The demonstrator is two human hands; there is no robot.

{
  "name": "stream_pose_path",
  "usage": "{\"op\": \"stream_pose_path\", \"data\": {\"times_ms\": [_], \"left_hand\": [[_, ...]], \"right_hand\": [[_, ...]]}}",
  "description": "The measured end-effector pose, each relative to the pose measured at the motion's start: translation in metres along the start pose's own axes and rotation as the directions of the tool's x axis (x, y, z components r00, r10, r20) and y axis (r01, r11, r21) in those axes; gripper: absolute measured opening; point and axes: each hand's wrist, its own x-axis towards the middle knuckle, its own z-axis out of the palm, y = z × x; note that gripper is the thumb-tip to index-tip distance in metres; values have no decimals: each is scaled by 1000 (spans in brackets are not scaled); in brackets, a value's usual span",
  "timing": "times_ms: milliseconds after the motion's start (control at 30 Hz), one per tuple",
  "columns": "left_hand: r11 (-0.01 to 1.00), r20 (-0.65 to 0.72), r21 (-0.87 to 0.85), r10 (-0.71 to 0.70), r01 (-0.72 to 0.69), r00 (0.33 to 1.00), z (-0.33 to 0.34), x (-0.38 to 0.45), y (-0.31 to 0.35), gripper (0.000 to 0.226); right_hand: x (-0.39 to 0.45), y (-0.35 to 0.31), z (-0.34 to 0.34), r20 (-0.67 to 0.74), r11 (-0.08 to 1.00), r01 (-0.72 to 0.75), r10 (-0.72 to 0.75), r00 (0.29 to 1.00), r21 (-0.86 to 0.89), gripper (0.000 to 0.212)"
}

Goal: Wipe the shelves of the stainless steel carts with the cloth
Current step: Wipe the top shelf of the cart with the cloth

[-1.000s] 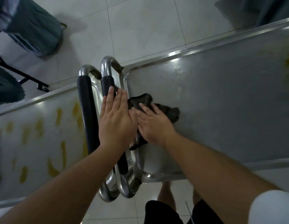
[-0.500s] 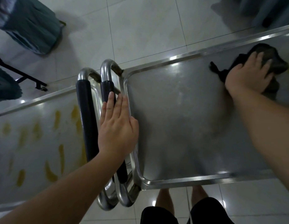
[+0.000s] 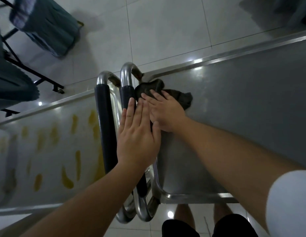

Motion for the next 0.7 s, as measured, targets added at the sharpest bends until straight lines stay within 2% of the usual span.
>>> {"op": "stream_pose_path", "data": {"times_ms": [100,167,233,300,367,433,467,500,533,567,700], "left_hand": [[1000,-9,-9,13,-13,1000,1,0,0,69],[1000,-12,-23,16,-16,1000,1,0,-1,69],[1000,-15,-29,12,-13,1000,2,0,-2,69],[999,-20,-34,9,-10,1000,4,1,-2,68],[999,-27,-42,7,-8,1000,5,0,-2,68],[999,-30,-47,7,-9,1000,5,0,-3,68],[999,-29,-47,10,-12,1000,6,0,-3,69],[999,-29,-48,12,-14,1000,5,-1,-4,69],[999,-30,-51,13,-14,999,5,-1,-4,69],[998,-34,-56,12,-14,999,4,-2,-5,70],[998,-44,-66,7,-10,999,4,-1,-6,70]], "right_hand": [[-20,39,-5,-43,996,-84,84,996,0,62],[-39,82,-14,-89,969,-247,248,965,20,61],[-66,140,-23,-136,899,-436,437,889,40,62],[-95,201,-33,-165,777,-623,629,760,92,66],[-113,245,-41,-166,595,-787,803,573,164,70],[-110,262,-47,-139,405,-881,914,382,243,72],[-101,259,-50,-127,345,-896,938,322,278,73],[-89,252,-52,-123,327,-895,945,304,302,73],[-75,240,-53,-131,357,-881,934,332,309,72],[-60,225,-52,-149,426,-855,905,399,296,71],[0,143,-43,-144,736,-660,676,722,149,66]]}}
